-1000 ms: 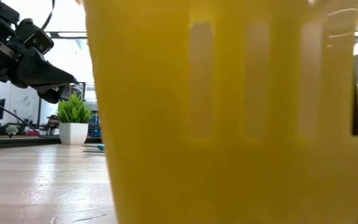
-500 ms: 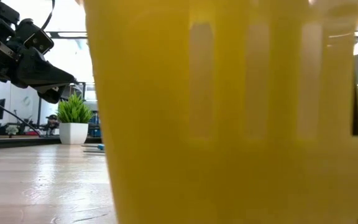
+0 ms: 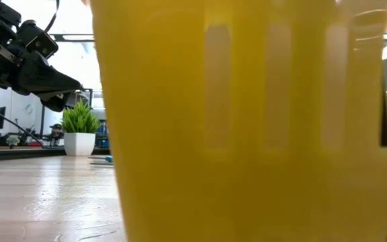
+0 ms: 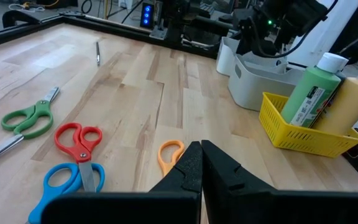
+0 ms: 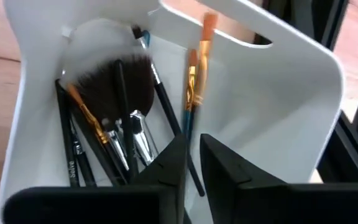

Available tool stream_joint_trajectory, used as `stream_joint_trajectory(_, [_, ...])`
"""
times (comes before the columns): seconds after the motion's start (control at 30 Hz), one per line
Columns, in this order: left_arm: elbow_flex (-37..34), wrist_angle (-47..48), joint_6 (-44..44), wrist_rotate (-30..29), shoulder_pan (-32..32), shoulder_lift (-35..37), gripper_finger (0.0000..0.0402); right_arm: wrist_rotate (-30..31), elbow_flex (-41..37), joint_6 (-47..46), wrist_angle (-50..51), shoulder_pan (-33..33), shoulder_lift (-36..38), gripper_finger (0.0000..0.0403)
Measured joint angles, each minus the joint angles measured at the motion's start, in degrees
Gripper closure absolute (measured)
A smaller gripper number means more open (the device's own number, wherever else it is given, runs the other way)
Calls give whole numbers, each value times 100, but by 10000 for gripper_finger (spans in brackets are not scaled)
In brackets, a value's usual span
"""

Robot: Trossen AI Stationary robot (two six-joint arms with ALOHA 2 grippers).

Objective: Pick & Place Paint Supplies
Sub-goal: Put the gold paint brush into the white bin, then put the silver brush into the white bin

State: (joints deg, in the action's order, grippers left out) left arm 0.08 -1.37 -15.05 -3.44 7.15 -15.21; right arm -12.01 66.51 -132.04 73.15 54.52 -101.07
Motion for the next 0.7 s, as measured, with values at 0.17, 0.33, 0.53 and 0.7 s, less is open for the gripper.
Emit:
stream_joint_trajectory(0.17, [0,-1,0,2,-2,-2,402,0,-77,19,-174,0,83,343])
stream_joint_trajectory(0.33, [0,0,0,0,0,-2,402,0,-95,34,-173,0,126,342])
stream_joint_trajectory(0.53, [0,0,0,0,0,-1,402,0,0,43,-143,0,180,342])
stream_joint_trajectory(0.7, [0,0,0,0,0,-2,402,189,118,55,93,0,418,342])
